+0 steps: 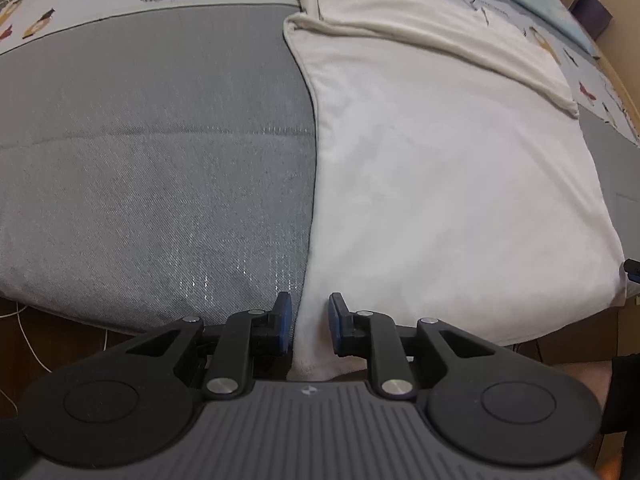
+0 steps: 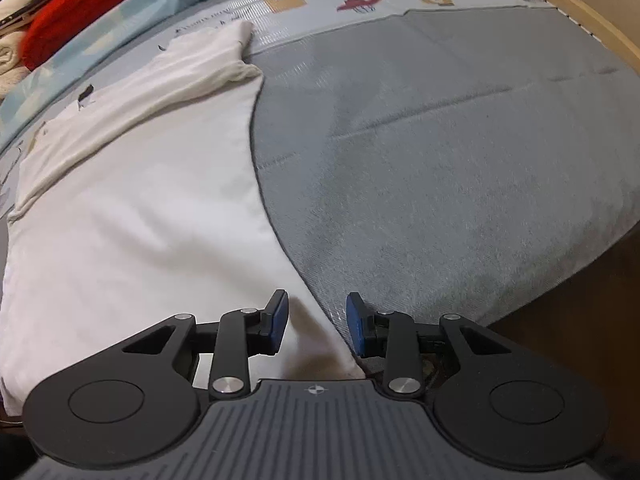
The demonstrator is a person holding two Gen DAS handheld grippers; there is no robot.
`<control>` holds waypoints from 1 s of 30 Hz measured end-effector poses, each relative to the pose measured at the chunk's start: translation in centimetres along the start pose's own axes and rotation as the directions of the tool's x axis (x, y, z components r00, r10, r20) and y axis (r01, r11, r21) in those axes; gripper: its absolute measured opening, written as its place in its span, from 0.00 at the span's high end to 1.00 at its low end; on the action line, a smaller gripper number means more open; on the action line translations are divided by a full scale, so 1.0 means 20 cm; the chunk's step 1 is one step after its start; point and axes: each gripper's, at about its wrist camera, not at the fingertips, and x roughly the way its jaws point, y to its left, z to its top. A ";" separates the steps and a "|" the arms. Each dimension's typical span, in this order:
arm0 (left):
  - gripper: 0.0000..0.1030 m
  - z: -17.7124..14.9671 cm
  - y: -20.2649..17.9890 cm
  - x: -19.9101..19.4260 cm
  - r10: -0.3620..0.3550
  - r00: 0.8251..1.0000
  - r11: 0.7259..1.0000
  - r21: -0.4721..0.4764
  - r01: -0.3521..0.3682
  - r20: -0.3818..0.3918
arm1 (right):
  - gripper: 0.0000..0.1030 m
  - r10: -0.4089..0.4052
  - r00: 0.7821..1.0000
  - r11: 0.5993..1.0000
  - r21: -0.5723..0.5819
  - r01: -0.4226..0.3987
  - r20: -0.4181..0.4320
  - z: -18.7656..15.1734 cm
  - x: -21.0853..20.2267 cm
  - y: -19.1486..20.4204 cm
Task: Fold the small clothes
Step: 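Grasp the shirt hem with the left tool while the right tool grasps the hem beside it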
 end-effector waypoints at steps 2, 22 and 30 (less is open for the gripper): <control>0.78 0.00 -0.01 0.02 0.015 1.000 1.000 0.010 -0.015 -0.017 | 0.67 0.000 1.000 1.000 -0.001 0.000 -0.015 -0.02 0.03 0.00; 0.78 -0.03 -0.04 0.08 0.049 0.998 0.997 0.059 -0.046 -0.047 | 0.52 -0.032 0.997 0.997 -0.075 0.028 -0.064 -0.03 0.11 0.05; 0.78 -0.03 -0.04 0.08 0.051 0.998 0.997 0.062 -0.048 -0.045 | 0.59 -0.032 0.998 0.993 -0.117 0.025 -0.055 -0.04 0.10 0.08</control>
